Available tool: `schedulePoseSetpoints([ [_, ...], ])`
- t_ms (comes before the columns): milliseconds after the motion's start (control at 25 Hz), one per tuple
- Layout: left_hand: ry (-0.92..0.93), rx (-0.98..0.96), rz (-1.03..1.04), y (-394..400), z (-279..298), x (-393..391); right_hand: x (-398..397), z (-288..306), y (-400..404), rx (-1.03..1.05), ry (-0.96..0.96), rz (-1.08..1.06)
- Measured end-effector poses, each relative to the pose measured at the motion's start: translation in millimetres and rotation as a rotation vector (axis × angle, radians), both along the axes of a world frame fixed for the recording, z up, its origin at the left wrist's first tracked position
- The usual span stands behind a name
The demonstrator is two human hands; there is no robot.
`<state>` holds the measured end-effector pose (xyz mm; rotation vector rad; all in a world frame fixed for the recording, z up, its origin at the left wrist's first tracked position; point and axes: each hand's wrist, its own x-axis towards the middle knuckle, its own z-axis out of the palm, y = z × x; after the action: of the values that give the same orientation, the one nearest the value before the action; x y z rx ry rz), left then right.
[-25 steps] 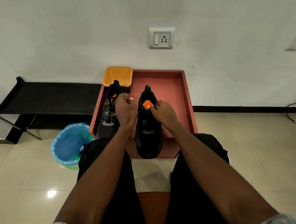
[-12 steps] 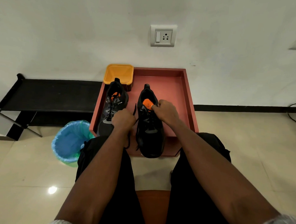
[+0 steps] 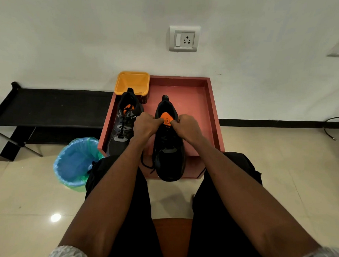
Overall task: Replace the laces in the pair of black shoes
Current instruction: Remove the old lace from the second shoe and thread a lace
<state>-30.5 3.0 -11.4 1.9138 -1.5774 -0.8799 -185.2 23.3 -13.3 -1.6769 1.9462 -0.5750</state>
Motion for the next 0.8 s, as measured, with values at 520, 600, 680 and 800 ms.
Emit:
schedulePoseSetpoints([
  [520,0.332,0.188,0.032,2,-11,10,8,-4,-1,-0.121,-0.040,0.053],
  [600,0.311,0.171,0.018,1,-10,10,16,-5,-2,-0.049,0.020,0.190],
  [680,0.339,0.178,0.009,2,-10,10,21,-7,-1,-0.008,0.088,0.248],
  [800,0.318,0.181,0.029,2,-12,11,21,-6,-1,-0.081,-0.018,0.186],
])
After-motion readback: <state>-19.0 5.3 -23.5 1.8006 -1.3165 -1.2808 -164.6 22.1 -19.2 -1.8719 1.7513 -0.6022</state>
